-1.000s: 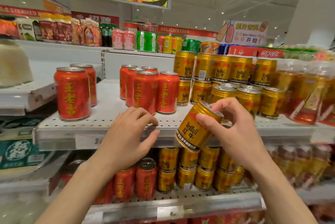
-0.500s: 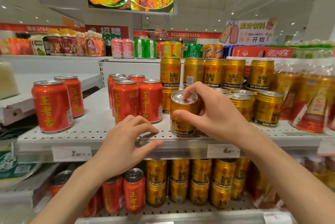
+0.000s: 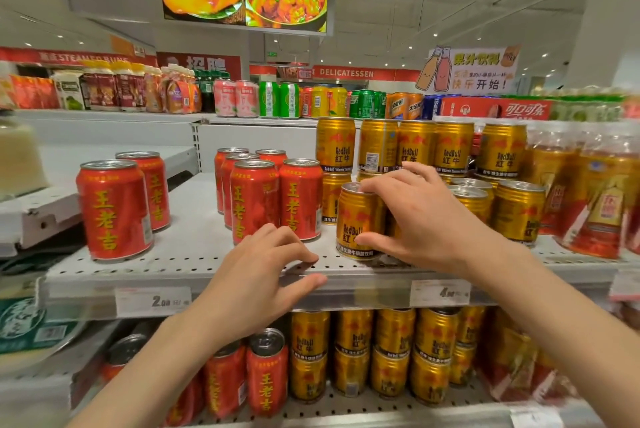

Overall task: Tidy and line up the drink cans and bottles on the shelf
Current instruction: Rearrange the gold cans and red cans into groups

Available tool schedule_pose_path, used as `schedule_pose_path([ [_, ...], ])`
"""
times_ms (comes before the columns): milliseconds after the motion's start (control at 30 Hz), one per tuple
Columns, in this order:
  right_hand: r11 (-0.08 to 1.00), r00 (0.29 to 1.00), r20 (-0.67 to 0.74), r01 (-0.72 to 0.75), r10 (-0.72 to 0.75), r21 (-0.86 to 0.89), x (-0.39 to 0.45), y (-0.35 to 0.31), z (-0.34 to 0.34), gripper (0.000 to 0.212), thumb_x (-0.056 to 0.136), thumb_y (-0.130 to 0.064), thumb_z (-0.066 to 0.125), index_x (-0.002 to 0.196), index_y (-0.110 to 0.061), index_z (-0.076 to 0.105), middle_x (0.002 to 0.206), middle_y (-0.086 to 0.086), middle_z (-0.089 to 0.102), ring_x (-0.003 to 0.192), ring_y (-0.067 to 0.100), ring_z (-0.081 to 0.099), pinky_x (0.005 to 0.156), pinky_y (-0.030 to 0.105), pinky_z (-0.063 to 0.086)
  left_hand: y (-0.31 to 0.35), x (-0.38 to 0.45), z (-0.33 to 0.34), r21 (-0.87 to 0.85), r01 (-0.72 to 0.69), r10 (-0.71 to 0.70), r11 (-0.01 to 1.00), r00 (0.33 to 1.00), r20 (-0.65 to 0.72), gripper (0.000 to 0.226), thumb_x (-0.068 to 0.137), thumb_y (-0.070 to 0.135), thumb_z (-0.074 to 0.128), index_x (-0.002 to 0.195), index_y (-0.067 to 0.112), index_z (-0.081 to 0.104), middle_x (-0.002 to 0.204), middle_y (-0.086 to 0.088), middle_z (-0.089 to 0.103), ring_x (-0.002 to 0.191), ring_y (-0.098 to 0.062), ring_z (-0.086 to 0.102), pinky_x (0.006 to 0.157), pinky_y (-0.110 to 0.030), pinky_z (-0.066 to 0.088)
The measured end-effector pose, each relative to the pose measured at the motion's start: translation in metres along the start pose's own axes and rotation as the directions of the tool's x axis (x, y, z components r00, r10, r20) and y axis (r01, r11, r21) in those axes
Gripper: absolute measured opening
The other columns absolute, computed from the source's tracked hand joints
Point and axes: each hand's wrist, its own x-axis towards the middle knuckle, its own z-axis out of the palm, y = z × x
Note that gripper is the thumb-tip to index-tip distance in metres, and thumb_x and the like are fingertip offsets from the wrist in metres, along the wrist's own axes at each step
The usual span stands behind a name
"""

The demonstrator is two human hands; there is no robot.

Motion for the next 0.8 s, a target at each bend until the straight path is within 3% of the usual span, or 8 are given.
schedule_pose_path([
  [167,1.0,1.0,0.026,0.003,-0.003,0.011,0.009,0.0,0.006,0.074,0.086,-0.066,0.061,0.146,-0.027,0.041,0.149,-0.009,0.052,0.142,0.011,0.044,0.127,0.039,0.008,-0.001,0.003,-0.002,-0.024,0.01,-0.01,1.0,1.0,0.008,0.056,0.082,0.077,0.046,0.108,0.036,0.073,0.099,0.023,0.057,0.096,0.0,0.048,0.08,-0.025,0.049],
  [567,0.997,0.996,-0.024,-0.081,0.081,0.016,-0.013,0.027,0.006,0.073,0.093,-0.063,0.049,0.154,-0.024,0.035,0.158,-0.004,0.041,0.148,0.016,0.033,0.126,0.039,0.018,0.01,0.002,-0.001,-0.088,0.096,-0.1,0.992,0.994,-0.045,0.046,0.086,0.07,0.049,0.113,0.038,0.067,0.102,0.027,0.059,0.098,0.003,0.055,0.083,-0.025,0.051],
  [667,0.986,0.987,-0.034,-0.154,0.156,0.055,-0.033,0.047,0.001,0.078,0.089,-0.069,0.04,0.152,-0.023,0.038,0.156,-0.002,0.042,0.147,0.018,0.034,0.124,0.043,0.026,0.023,0.016,0.001,-0.132,0.124,-0.134,0.983,0.989,-0.069,0.051,0.088,0.059,0.056,0.133,0.035,0.055,0.115,0.024,0.058,0.093,0.006,0.06,0.083,-0.024,0.055],
  [800,0.968,0.974,-0.035,-0.217,0.223,0.126,-0.049,0.057,0.012,0.083,0.086,-0.075,0.035,0.152,-0.026,0.035,0.155,0.0,0.041,0.146,0.02,0.034,0.119,0.049,0.035,0.041,0.044,0.02,-0.09,0.134,-0.14,0.987,0.989,-0.056,0.078,0.091,0.054,0.059,0.157,0.033,0.022,0.136,0.011,0.054,0.102,-0.004,0.061,0.093,-0.04,0.055],
])
